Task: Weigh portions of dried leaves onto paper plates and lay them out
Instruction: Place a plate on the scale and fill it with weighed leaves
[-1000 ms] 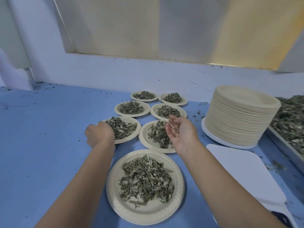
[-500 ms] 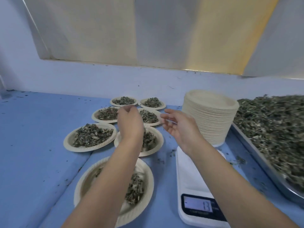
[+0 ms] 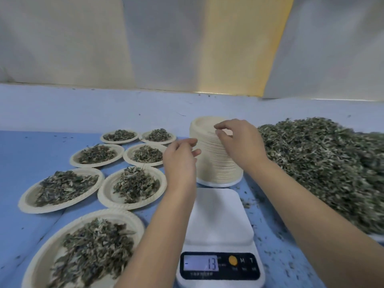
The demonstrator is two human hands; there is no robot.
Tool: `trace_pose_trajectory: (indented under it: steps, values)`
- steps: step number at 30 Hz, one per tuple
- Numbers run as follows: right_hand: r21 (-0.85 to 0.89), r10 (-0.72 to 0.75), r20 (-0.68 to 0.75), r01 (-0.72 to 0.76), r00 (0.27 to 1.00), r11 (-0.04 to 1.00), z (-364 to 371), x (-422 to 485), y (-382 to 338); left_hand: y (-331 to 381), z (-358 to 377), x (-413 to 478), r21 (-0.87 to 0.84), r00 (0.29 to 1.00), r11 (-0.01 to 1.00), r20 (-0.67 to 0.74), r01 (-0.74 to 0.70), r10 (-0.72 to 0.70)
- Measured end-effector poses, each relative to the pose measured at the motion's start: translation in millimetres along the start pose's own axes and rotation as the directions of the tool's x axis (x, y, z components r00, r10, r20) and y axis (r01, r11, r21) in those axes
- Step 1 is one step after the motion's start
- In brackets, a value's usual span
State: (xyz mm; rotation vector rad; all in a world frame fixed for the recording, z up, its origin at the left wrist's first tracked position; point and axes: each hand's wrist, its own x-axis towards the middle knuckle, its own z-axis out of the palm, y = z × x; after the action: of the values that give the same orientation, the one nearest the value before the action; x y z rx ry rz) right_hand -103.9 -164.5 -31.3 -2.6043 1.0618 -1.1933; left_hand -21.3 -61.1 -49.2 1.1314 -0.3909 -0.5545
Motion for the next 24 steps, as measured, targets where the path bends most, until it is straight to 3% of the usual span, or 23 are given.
trace_pose_trajectory:
  steps: [5, 15, 24]
  values:
    - [-0.176, -0.149, 0.134, 0.171, 0.980, 0.969, 1, -1, 0, 0, -4, -5, 0.026, 1.000, 1.000, 0.009, -0.009, 0.008]
    - [-0.260, -0.115, 0.199, 0.166, 0.973, 0.951, 8, 1, -4, 1, -6, -7, 0.025, 1.000, 1.000, 0.021, -0.007, 0.007]
    - [-0.146, -0.228, -0.058, 0.217, 0.972, 0.965, 11, 3, 4, -2, -6, -6, 0.010, 1.000, 1.000, 0.013, 0.012, -0.012]
